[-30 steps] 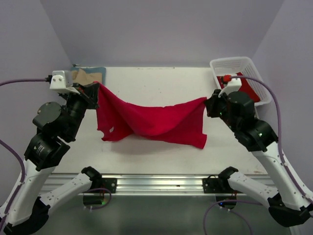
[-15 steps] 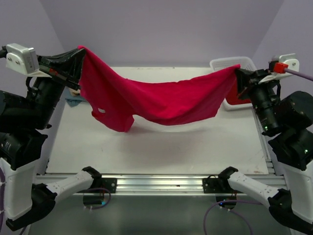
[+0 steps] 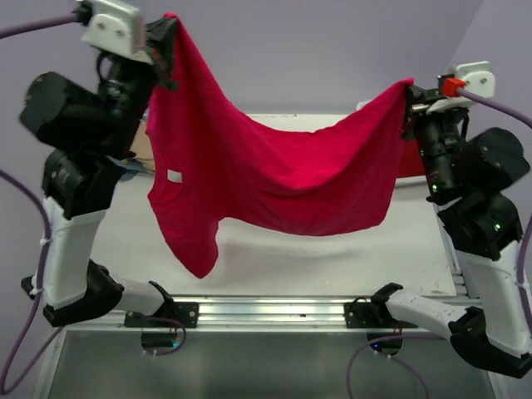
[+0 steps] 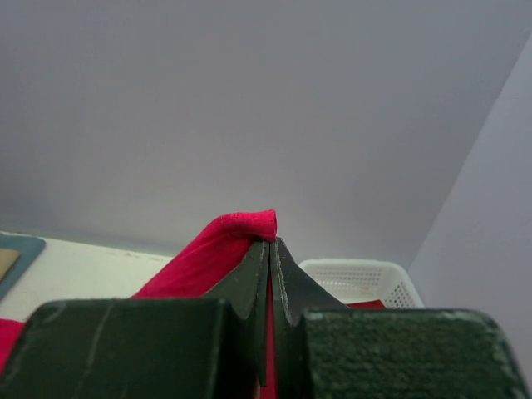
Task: Fold and stack the t-shirts
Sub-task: Flatten the tshirt out
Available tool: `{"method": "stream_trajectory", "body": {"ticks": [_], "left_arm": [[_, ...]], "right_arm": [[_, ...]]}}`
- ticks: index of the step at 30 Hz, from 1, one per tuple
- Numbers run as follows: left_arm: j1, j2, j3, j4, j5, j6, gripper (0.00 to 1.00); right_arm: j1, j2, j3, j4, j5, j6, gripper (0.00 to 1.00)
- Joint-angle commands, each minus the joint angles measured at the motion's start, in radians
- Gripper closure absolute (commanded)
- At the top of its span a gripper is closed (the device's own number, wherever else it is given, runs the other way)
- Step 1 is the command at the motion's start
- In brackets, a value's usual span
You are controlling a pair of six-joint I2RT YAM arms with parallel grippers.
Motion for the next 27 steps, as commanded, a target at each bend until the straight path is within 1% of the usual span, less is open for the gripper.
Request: {"method": "stream_trajectory", "body": {"ticks": [1, 2, 3, 5, 6, 7, 8, 9, 10, 11, 12, 13, 14, 15, 16, 17, 18, 19, 21, 22, 24, 26, 27], "left_arm": [[-0.209, 0.098, 0.013, 0.150, -0.298, 0.382, 1.00], [-0.257, 0.130, 0.010, 0.190, -0.393, 0.431, 1.00], [-0.314, 0.149, 0.063, 0.179, -0.394, 0.443, 1.00], [-0.339, 0.163, 0.094, 0.162, -0.406, 0.455, 1.00], [-0.400, 0.145, 0.034, 0.226, -0.432, 0.488, 1.00], [-0.435, 0.114, -0.028, 0.289, -0.459, 0.573, 1.00], [-0.484, 0.036, -0.100, 0.361, -0.497, 0.618, 1.00], [-0.580, 0.002, -0.221, 0.511, -0.513, 0.664, 1.00], [-0.636, -0.021, -0.258, 0.556, -0.531, 0.755, 1.00], [-0.703, -0.042, -0.289, 0.598, -0.580, 0.812, 1.00], [-0.848, -0.039, -0.367, 0.738, -0.620, 0.894, 1.00], [-0.923, -0.033, -0.416, 0.842, -0.660, 1.118, 1.00], [-0.999, 0.005, -0.462, 0.960, -0.714, 1.237, 1.00], [-1.105, 0.032, -0.505, 1.168, -0.728, 1.343, 1.00], [-1.141, 0.058, -0.504, 1.219, -0.734, 1.455, 1.00], [-1.170, 0.083, -0.498, 1.237, -0.723, 1.456, 1.00], [-1.186, 0.082, -0.471, 1.175, -0.713, 1.427, 1.00], [-1.184, 0.076, -0.454, 1.128, -0.708, 1.334, 1.00], [-1.184, 0.043, -0.450, 1.069, -0.700, 1.264, 1.00], [-1.184, 0.036, -0.458, 1.081, -0.706, 1.266, 1.00], [-1.177, 0.016, -0.493, 1.165, -0.717, 1.302, 1.00], [-1.175, 0.025, -0.476, 1.150, -0.743, 1.299, 1.00], [-1.177, 0.026, -0.485, 1.179, -0.746, 1.310, 1.00]], "right_arm": [[0.004, 0.079, 0.018, 0.089, 0.067, -0.091, 1.00], [0.004, 0.089, 0.037, 0.095, 0.074, -0.094, 1.00], [0.004, 0.098, 0.044, 0.103, 0.082, -0.097, 1.00], [0.004, 0.119, 0.064, 0.112, 0.085, -0.111, 1.00], [0.004, 0.121, 0.067, 0.115, 0.081, -0.114, 1.00], [0.004, 0.109, 0.064, 0.121, 0.073, -0.117, 1.00], [0.004, 0.094, 0.048, 0.142, 0.062, -0.117, 1.00], [0.006, 0.078, 0.034, 0.161, 0.042, -0.117, 1.00], [0.004, 0.061, 0.017, 0.181, 0.027, -0.117, 1.00], [0.004, 0.025, -0.015, 0.220, 0.013, -0.115, 1.00], [0.004, 0.011, -0.025, 0.233, 0.004, -0.114, 1.00], [0.004, -0.002, -0.032, 0.241, -0.011, -0.112, 1.00], [0.006, -0.023, -0.051, 0.250, -0.018, -0.112, 1.00], [0.006, -0.034, -0.063, 0.262, -0.018, -0.115, 1.00], [0.004, -0.042, -0.078, 0.274, -0.015, -0.118, 1.00], [0.004, -0.046, -0.095, 0.285, -0.010, -0.126, 1.00], [0.006, -0.046, -0.097, 0.287, -0.005, -0.127, 1.00], [0.004, -0.045, -0.095, 0.282, -0.001, -0.134, 1.00], [0.004, -0.045, -0.097, 0.279, 0.010, -0.137, 1.00], [0.004, -0.046, -0.100, 0.281, 0.007, -0.135, 1.00], [0.004, -0.042, -0.098, 0.285, -0.001, -0.135, 1.00], [0.006, -0.028, -0.088, 0.273, -0.010, -0.128, 1.00], [0.006, -0.023, -0.085, 0.265, -0.018, -0.124, 1.00]]}}
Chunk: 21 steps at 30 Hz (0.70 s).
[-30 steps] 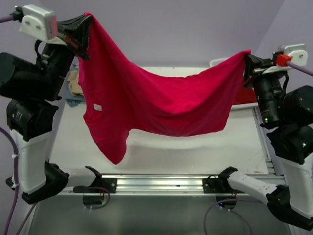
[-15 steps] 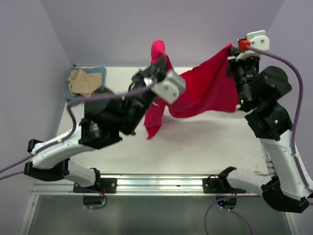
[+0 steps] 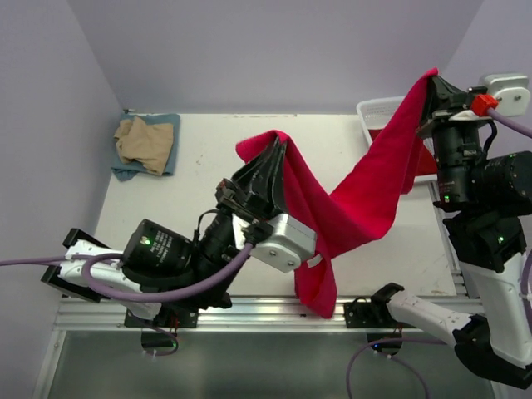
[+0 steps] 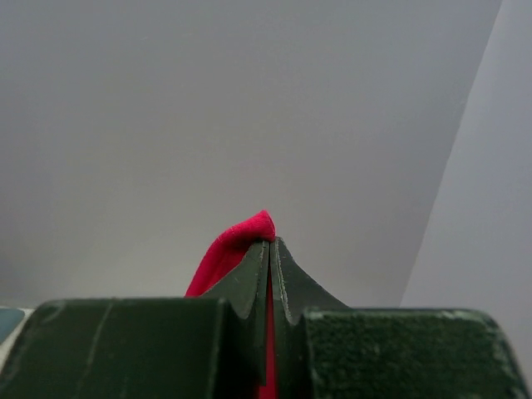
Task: Fold and stack the t-shirts
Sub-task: Flatten the tshirt out
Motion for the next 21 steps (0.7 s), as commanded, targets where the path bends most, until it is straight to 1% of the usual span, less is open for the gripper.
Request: {"method": "stream_trajectory", "body": {"ticks": [1, 2, 5, 7, 8, 9, 10, 11, 12, 13, 14, 15, 17, 19, 20, 21], "left_arm": [[-0.002, -0.039, -0.004, 0.198, -0.034, 0.109, 1.00], [-0.006, -0.028, -0.017, 0.238, -0.042, 0.133, 1.00], [-0.024, -0.026, -0.083, 0.434, -0.040, 0.229, 1.00], [-0.062, -0.026, -0.115, 0.511, -0.039, 0.301, 1.00], [-0.085, -0.019, -0.130, 0.629, -0.030, 0.346, 1.00], [-0.137, -0.010, -0.143, 0.701, -0.020, 0.463, 1.00], [-0.165, 0.024, -0.144, 0.773, 0.012, 0.534, 1.00], [-0.198, 0.045, -0.144, 0.914, 0.039, 0.605, 1.00], [-0.269, 0.070, -0.141, 0.979, 0.074, 0.677, 1.00], [-0.298, 0.123, -0.130, 1.034, 0.134, 0.802, 1.00], [-0.323, 0.147, -0.094, 1.108, 0.154, 0.847, 1.00], [-0.352, 0.164, -0.080, 1.125, 0.165, 0.895, 1.00], [-0.360, 0.144, -0.081, 1.127, 0.159, 0.886, 1.00], [-0.360, 0.087, -0.098, 1.116, 0.127, 0.834, 1.00], [-0.354, 0.063, -0.129, 1.107, 0.119, 0.813, 1.00], [-0.339, 0.043, -0.139, 1.093, 0.106, 0.758, 1.00]], "right_arm": [[0.003, 0.037, 0.005, 0.015, -0.031, -0.007, 1.00], [0.005, 0.034, 0.007, 0.004, -0.035, -0.006, 1.00], [0.003, -0.004, -0.007, 0.006, -0.083, 0.005, 1.00], [0.003, -0.039, -0.013, 0.022, -0.139, 0.032, 1.00], [0.003, -0.075, -0.021, 0.029, -0.161, 0.043, 1.00], [0.003, -0.095, -0.024, 0.032, -0.185, 0.057, 1.00], [0.005, -0.112, -0.027, 0.044, -0.224, 0.083, 1.00], [0.005, -0.148, -0.038, 0.053, -0.242, 0.092, 1.00], [0.002, -0.164, -0.044, 0.059, -0.256, 0.105, 1.00], [-0.003, -0.178, -0.058, 0.078, -0.273, 0.115, 1.00], [-0.011, -0.191, -0.064, 0.084, -0.278, 0.123, 1.00], [-0.020, -0.207, -0.067, 0.089, -0.284, 0.129, 1.00], [-0.053, -0.210, -0.073, 0.093, -0.295, 0.146, 1.00], [-0.070, -0.182, -0.073, 0.087, -0.281, 0.139, 1.00], [-0.070, -0.169, -0.067, 0.084, -0.249, 0.134, 1.00], [-0.069, -0.127, -0.067, 0.082, -0.236, 0.116, 1.00]]}}
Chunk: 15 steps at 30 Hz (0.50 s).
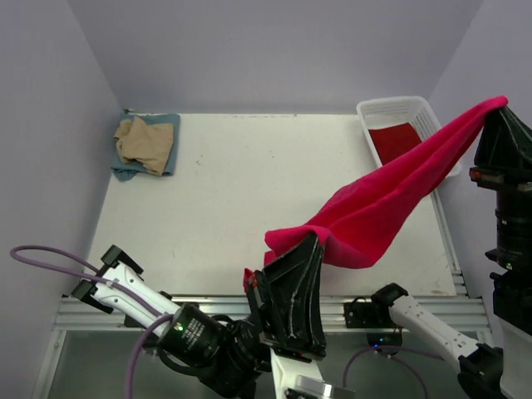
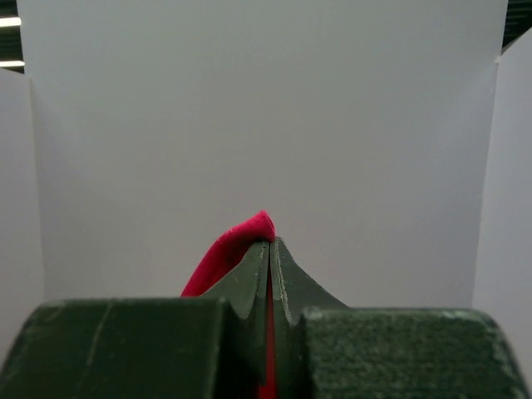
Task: Fold and stack the t-shirts
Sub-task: Flatten the tshirt out
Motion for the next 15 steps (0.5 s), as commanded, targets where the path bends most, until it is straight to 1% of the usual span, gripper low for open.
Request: {"method": "stream_trajectory", "body": {"ticks": [1, 2, 3, 4, 5, 6, 7, 8, 9, 10, 13, 15], "left_arm": [[-0.042, -0.149, -0.009, 0.506, -0.011, 0.223, 1.00], [0.008, -0.185, -0.035, 0.450, -0.025, 0.183, 1.00], [0.048, -0.200, -0.042, 0.411, -0.045, 0.090, 1.00], [0.090, -0.225, -0.045, 0.377, -0.074, 0.039, 1.00], [0.180, -0.242, -0.060, 0.287, -0.082, -0.017, 1.00], [0.229, -0.262, -0.068, 0.226, -0.089, -0.155, 1.00], [0.271, -0.305, -0.071, 0.157, -0.097, -0.227, 1.00], [0.345, -0.324, -0.072, 0.027, -0.097, -0.293, 1.00], [0.370, -0.336, -0.069, -0.014, -0.098, -0.365, 1.00], [0.386, -0.342, -0.068, -0.029, -0.105, -0.362, 1.00], [0.391, -0.315, -0.083, 0.032, -0.132, -0.276, 1.00], [0.383, -0.306, -0.108, 0.081, -0.140, -0.222, 1.00]], "right_arm": [[-0.008, 0.131, -0.010, 0.003, 0.027, -0.008, 1.00], [-0.008, 0.164, -0.005, -0.003, 0.057, -0.016, 1.00], [-0.007, 0.191, -0.001, -0.006, 0.074, -0.023, 1.00], [-0.008, 0.255, 0.007, -0.015, 0.091, -0.042, 1.00], [-0.008, 0.285, 0.009, -0.015, 0.110, -0.050, 1.00], [-0.007, 0.312, 0.012, -0.015, 0.134, -0.065, 1.00], [-0.008, 0.373, 0.022, -0.014, 0.150, -0.074, 1.00], [-0.008, 0.397, 0.032, -0.020, 0.160, -0.082, 1.00], [-0.008, 0.418, 0.044, -0.031, 0.162, -0.077, 1.00], [-0.007, 0.426, 0.053, -0.040, 0.162, -0.067, 1.00], [-0.005, 0.397, 0.041, -0.022, 0.118, -0.031, 1.00], [-0.007, 0.350, 0.036, -0.020, 0.093, -0.021, 1.00]]}}
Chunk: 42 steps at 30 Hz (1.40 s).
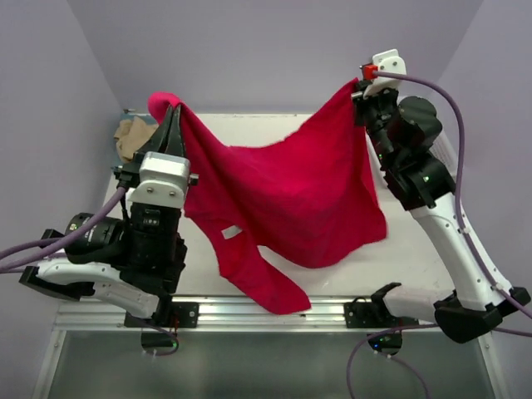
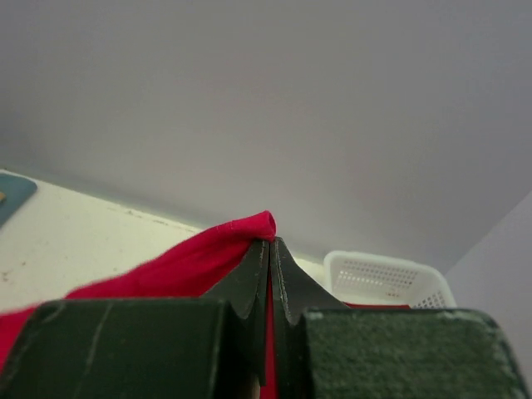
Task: Fold and stack the t-shirts
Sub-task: Flatten the tshirt out
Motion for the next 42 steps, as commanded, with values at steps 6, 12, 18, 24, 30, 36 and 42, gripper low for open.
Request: {"method": "stream_trajectory", "body": {"ticks": [6, 12, 18, 24, 30, 36, 42], "left_arm": [[-0.210, 0.108, -0.044, 0.284, 0.023, 0.276, 1.00], [-0.428, 0.261, 0.043, 0.497, 0.109, 0.550, 1.00], [-0.488, 0.350, 0.138, 0.501, 0.150, 0.589, 1.00], [-0.090, 0.115, 0.042, 0.024, 0.014, -0.196, 1.00], [0.870, 0.106, 0.042, -0.790, 0.240, -1.147, 1.00], [1.350, 0.246, -0.035, -0.966, 0.425, -1.479, 1.00], [1.506, 0.396, -0.251, -0.903, 0.497, -1.583, 1.00]], "right_arm": [[0.000, -0.324, 0.021, 0.072, -0.116, 0.045, 1.00], [-0.002, -0.447, -0.008, 0.073, -0.152, 0.059, 1.00], [-0.029, -0.510, -0.028, 0.096, -0.167, 0.089, 1.00], [-0.032, -0.273, 0.019, 0.044, 0.061, 0.062, 1.00], [-0.058, 0.120, 0.076, -0.046, 0.223, 0.086, 1.00], [-0.167, 0.382, 0.053, -0.070, 0.191, 0.207, 1.00], [-0.221, 0.585, -0.010, -0.001, 0.157, 0.278, 1.00]]}}
